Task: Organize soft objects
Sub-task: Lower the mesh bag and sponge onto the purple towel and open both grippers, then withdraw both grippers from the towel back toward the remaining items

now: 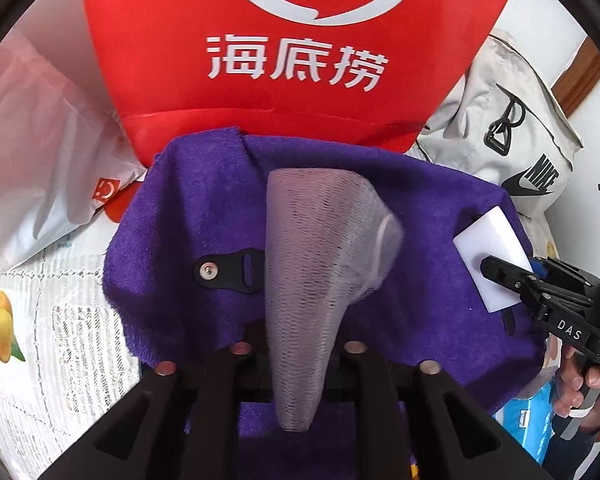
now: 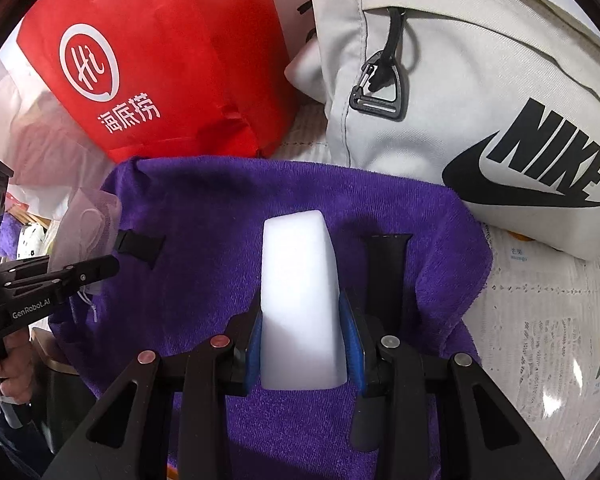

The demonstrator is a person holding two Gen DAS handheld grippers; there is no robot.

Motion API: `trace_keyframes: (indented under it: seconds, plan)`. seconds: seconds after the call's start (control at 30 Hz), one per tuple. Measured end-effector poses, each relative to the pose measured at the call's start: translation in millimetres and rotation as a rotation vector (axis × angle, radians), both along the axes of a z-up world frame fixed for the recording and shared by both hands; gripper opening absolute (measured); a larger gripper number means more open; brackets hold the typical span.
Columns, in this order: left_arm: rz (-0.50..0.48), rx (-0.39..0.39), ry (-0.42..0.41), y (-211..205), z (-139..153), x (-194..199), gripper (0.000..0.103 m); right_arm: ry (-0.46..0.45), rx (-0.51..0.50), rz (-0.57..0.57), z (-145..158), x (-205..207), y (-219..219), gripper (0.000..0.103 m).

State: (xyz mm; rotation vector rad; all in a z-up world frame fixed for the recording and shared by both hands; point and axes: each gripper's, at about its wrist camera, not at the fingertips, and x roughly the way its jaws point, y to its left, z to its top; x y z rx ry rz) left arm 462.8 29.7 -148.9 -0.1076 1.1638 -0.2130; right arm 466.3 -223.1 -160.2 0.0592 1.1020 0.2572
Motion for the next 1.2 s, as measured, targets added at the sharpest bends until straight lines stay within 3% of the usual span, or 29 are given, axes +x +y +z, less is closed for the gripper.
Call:
trace_keyframes:
  seconds: [0.13, 0.23, 0.4, 0.53, 0.83, 1.2]
  plan:
    - [-0.007, 0.018, 0.003, -5.0, -0.8, 3.7, 0.030, 0.025, -0.016, -0.001, -4.8, 4.9, 0.6, 0.035]
    - [-0.021, 0.024, -0.003, -16.1, 1.9, 2.2, 0.049, 0.021, -0.007, 0.001, -4.7, 4.3, -0.9, 0.037]
    - [-0.058, 0.043, -0.063, -31.3, 18.8, -2.0, 0.073, -0.010, -0.020, 0.020, 2.6, -0.1, 1.0, 0.064]
    - [-0.067, 0.061, -0.076, -42.0, 29.0, -6.5, 0.074, -0.043, -0.043, 0.021, 10.2, -6.3, 3.8, 0.075]
    - [-0.071, 0.064, -0.088, -41.2, 47.0, -32.9, 0.074, -0.058, -0.023, 0.005, 31.6, -22.7, -6.9, 0.075]
    - [-0.068, 0.059, -0.111, -35.3, 69.0, -69.0, 0.074, -0.107, 0.009, -0.025, 60.1, -71.5, -17.2, 0.075]
